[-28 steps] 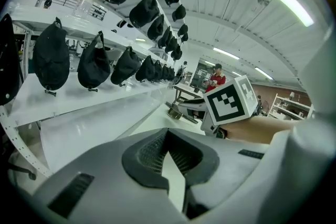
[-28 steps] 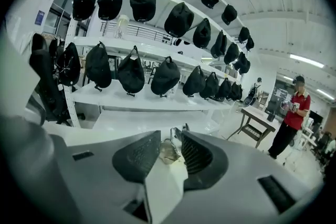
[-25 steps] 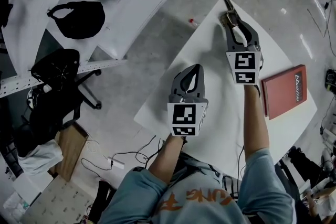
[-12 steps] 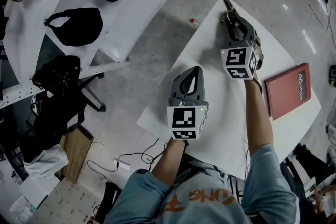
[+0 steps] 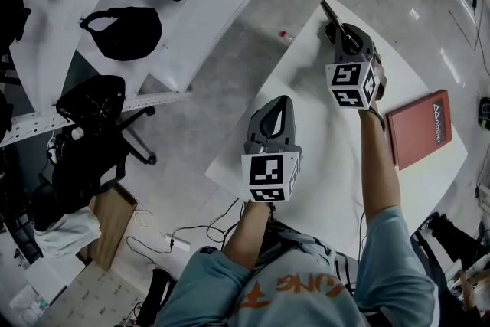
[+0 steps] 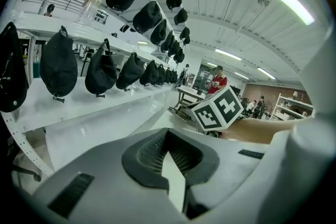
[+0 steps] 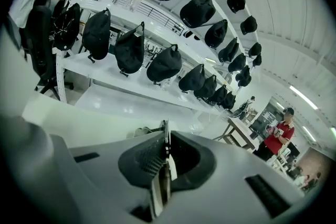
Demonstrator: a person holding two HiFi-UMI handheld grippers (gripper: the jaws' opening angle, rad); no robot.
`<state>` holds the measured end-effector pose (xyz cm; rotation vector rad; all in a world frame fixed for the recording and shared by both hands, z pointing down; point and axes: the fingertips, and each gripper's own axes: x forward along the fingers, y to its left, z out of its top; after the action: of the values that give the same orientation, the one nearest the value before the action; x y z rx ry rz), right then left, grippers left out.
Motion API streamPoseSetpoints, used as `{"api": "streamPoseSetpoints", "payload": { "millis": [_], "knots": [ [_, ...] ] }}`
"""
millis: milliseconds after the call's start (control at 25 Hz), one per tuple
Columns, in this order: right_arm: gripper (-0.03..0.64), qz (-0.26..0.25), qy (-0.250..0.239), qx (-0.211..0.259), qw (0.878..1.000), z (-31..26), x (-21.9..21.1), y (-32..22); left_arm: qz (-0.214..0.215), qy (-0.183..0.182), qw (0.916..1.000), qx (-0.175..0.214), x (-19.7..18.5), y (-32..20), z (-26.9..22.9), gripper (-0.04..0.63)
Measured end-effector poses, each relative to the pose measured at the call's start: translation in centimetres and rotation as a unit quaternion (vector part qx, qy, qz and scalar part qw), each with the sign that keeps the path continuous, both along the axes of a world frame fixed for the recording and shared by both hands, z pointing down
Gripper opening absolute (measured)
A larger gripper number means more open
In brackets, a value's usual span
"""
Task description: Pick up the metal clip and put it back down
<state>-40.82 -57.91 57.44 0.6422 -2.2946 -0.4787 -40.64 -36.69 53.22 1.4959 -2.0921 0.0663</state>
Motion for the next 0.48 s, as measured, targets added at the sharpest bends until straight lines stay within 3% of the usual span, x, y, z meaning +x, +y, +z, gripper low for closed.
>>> {"api": "streamPoseSetpoints", "payload": {
  "millis": [240, 480],
  "knots": [
    [0.029, 0.007, -0.001, -0.044, 0.999, -0.9, 1.6, 1.9, -0.001, -0.001, 0.9999, 0.014, 0.7, 1.4, -2.3, 0.009],
    [0.029, 0.014, -0.006, -0.046, 0.999, -2.9, 5.0, 4.8, 0.009, -0.006, 0.9995, 0.030, 2.3, 2.9, -4.7, 0.009]
  ]
}}
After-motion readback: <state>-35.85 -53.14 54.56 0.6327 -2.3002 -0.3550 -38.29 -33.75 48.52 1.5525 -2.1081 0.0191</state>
